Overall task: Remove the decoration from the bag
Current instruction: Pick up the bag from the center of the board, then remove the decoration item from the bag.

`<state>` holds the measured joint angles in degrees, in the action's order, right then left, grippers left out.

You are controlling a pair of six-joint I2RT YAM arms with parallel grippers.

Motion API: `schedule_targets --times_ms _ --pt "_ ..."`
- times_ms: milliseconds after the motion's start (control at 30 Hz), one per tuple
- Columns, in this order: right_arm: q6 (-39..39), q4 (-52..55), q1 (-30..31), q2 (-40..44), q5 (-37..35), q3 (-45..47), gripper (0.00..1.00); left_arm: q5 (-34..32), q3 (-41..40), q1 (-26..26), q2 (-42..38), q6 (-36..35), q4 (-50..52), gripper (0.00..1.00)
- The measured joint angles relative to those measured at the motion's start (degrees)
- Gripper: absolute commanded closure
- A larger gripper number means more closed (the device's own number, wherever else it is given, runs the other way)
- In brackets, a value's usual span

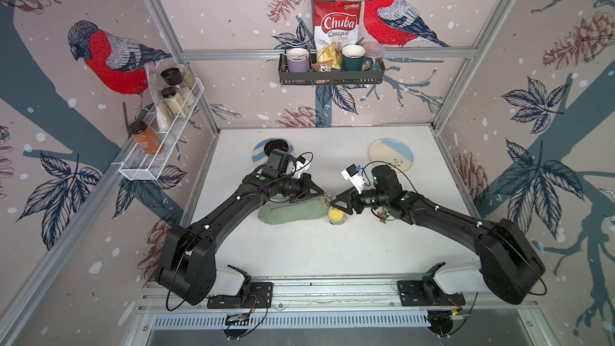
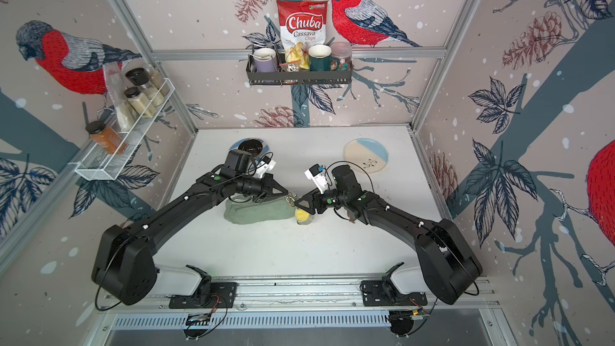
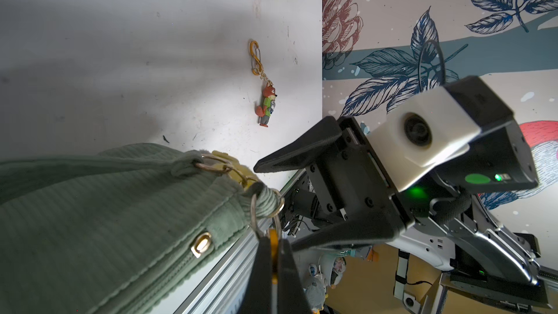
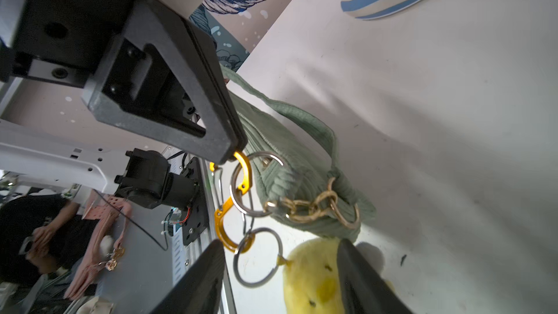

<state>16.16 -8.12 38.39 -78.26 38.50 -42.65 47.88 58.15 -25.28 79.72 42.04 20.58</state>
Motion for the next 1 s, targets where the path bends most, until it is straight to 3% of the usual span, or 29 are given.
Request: schedule_targets --times_ms 133,300,533,733,1000 --pt "0.6 -0.1 2.2 1.1 -7.6 -0.3 0.42 -0.4 -1.5 -0.5 -0.5 1.9 -2.8 1.00" --pt "0.9 0.5 4.1 3.1 -12.0 -0.4 0.61 -1.2 -3.1 -0.9 -0.5 5.0 -5.7 1.00" --pt "3.1 1.7 6.7 4.9 -14.5 0.3 0.50 -2.1 -4.7 -1.2 -0.4 9.8 -11.0 1.00" --pt "5.0 3.3 6.7 8.9 -16.2 2.1 0.54 -2.7 -7.2 -2.5 1.6 14.3 -16.3 1.00" --pt "5.2 4.0 5.5 7.8 -16.6 3.9 0.56 -1.8 -7.5 -3.8 4.9 18.2 -23.6 1.00"
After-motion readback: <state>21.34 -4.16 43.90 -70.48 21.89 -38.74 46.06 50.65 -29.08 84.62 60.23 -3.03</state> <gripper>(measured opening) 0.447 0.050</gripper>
